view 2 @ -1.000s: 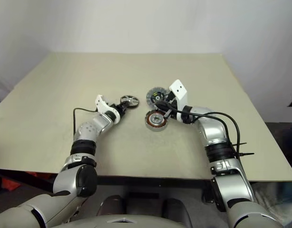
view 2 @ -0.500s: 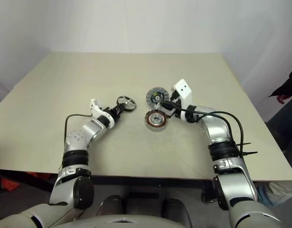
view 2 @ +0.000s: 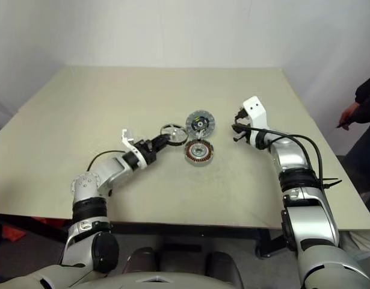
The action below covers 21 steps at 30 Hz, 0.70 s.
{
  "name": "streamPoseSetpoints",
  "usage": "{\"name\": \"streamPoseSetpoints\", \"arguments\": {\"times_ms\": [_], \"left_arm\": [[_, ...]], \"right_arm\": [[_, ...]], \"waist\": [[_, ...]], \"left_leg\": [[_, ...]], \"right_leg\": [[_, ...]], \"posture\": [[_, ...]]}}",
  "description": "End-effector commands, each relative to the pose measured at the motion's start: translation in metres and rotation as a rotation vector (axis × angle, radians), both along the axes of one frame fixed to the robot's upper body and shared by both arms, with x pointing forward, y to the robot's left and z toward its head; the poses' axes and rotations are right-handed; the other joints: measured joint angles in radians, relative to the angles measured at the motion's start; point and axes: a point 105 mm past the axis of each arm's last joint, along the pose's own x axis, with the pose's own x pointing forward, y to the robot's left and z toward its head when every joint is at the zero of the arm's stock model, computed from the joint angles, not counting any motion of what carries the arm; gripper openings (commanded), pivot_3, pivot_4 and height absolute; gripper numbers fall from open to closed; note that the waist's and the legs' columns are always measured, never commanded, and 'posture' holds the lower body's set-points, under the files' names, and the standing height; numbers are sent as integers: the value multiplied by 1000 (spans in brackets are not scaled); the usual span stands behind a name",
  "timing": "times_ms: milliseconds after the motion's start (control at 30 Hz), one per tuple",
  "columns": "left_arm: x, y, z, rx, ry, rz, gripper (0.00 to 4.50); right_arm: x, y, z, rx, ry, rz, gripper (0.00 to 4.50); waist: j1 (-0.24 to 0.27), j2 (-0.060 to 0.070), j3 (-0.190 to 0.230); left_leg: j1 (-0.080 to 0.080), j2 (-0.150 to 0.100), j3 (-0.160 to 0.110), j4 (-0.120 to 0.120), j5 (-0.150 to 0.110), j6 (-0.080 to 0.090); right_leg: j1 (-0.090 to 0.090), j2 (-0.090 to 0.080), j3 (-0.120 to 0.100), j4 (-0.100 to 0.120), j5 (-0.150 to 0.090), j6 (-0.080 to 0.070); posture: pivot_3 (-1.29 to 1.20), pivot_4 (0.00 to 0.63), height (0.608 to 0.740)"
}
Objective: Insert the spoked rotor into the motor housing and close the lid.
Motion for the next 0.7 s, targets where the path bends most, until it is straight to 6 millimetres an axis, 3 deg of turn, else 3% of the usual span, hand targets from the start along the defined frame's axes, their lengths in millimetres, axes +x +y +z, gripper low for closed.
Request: {"name": "streamPoseSetpoints", "arguments": {"times_ms": [33, 267, 433, 700], "left_arm": [[-2, -25, 12, 1, -31, -112, 443], [-2, -53, 18, 0, -20, -252, 443], [10, -59, 17, 24, -23, -234, 443], [7, -63, -1, 91, -13, -260, 443]], "right_arm": [[6, 2, 21, -10, -67, 4, 0], [4, 6, 21, 0, -70, 4, 0], [3, 5, 22, 3, -75, -5, 0], [3, 4, 24, 7, -80, -14, 0]], "waist": [[0, 0, 0], [1, 0, 0], [1, 0, 0], [1, 0, 0]], "left_leg": [[0, 0, 0, 0, 0, 0], [0, 0, 0, 5, -1, 3], [0, 0, 0, 7, -2, 4], [0, 0, 0, 8, -3, 5]], "right_leg": [[0, 0, 0, 0, 0, 0], [0, 0, 0, 1, 0, 0], [0, 0, 0, 0, 0, 0], [0, 0, 0, 0, 0, 0]], "posture": [[0, 0, 740], [0, 0, 740], [0, 0, 740], [0, 0, 740]]}}
